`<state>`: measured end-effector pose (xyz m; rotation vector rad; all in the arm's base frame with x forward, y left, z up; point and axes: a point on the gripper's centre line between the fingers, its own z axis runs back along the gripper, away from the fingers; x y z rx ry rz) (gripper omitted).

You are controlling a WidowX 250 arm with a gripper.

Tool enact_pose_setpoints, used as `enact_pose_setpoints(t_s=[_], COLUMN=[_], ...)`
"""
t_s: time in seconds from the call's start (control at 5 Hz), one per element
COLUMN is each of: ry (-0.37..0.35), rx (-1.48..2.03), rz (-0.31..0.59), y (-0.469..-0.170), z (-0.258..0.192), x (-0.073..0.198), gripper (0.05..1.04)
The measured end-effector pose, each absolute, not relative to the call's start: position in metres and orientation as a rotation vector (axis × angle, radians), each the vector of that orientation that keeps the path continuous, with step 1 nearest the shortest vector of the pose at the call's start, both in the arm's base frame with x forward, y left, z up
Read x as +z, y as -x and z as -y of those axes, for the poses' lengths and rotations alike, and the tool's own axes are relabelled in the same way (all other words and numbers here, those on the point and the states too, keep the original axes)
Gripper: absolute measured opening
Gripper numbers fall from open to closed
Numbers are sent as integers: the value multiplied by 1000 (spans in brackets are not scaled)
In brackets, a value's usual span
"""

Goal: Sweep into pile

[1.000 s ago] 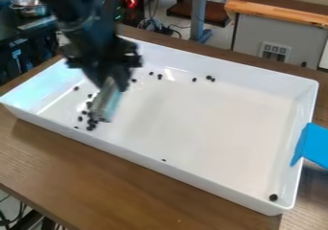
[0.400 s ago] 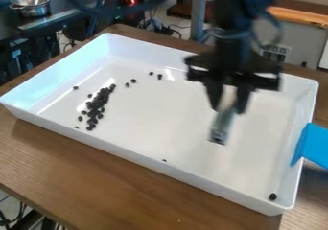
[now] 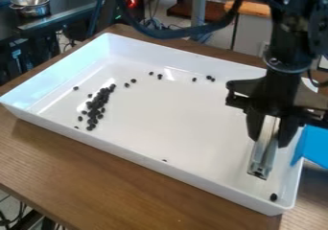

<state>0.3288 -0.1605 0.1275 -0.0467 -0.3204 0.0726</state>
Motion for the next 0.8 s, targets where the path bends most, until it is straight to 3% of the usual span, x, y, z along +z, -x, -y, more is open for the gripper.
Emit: enact_pose_setpoints(t_s=[0.8], ry=[-4], rx=[42], rz=[305], y=[-321], z=[177], x=[99], gripper=[366])
